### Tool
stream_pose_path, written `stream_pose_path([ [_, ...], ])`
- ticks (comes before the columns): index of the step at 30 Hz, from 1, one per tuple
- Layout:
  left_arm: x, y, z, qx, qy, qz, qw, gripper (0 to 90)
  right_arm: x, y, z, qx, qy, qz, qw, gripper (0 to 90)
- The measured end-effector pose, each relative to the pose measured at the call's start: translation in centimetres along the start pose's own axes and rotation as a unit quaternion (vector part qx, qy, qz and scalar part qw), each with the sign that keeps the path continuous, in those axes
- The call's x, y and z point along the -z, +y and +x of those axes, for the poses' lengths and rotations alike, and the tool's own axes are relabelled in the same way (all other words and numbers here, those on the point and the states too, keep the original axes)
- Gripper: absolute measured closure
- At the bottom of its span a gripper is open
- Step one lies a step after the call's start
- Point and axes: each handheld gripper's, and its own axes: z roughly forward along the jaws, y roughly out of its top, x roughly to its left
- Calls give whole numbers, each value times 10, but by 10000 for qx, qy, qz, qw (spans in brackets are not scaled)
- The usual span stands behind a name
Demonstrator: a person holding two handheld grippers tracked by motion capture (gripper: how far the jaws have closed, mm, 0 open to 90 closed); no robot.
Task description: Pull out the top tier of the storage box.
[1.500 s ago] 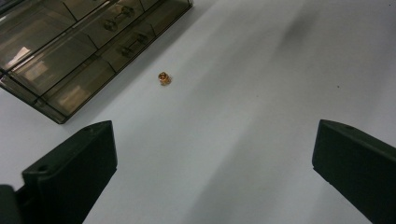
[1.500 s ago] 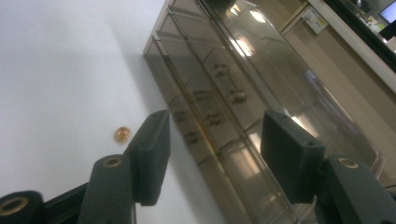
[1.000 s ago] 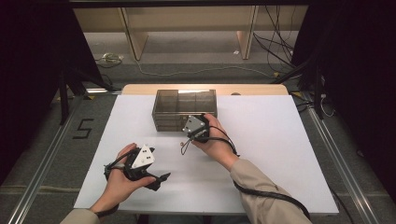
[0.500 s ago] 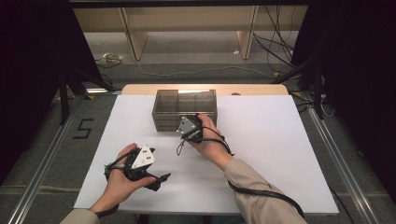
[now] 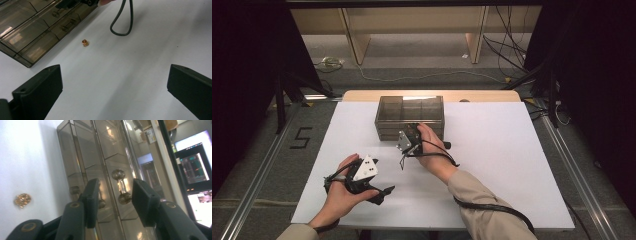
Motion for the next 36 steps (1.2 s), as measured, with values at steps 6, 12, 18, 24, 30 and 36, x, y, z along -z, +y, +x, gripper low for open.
stream_pose_path([
  [6,0,0,0,-3,1,-3,10000,3,-1,6,2,384,-194,137,9990,694],
  [12,1,0,0,-16,20,-1,10000,4,-3,7,6,628,-418,169,9970,734],
  [18,1,-1,0,-10,29,-11,10000,6,-5,9,10,760,-492,193,9957,748],
  [24,2,-1,1,-7,34,1,10000,6,-4,7,11,838,-576,203,9946,748],
  [30,1,-1,0,-4,35,-4,10000,6,-1,2,11,840,-602,387,9939,751],
  [36,1,-1,0,-7,34,-10,10000,7,-1,3,12,971,-695,467,9917,780],
])
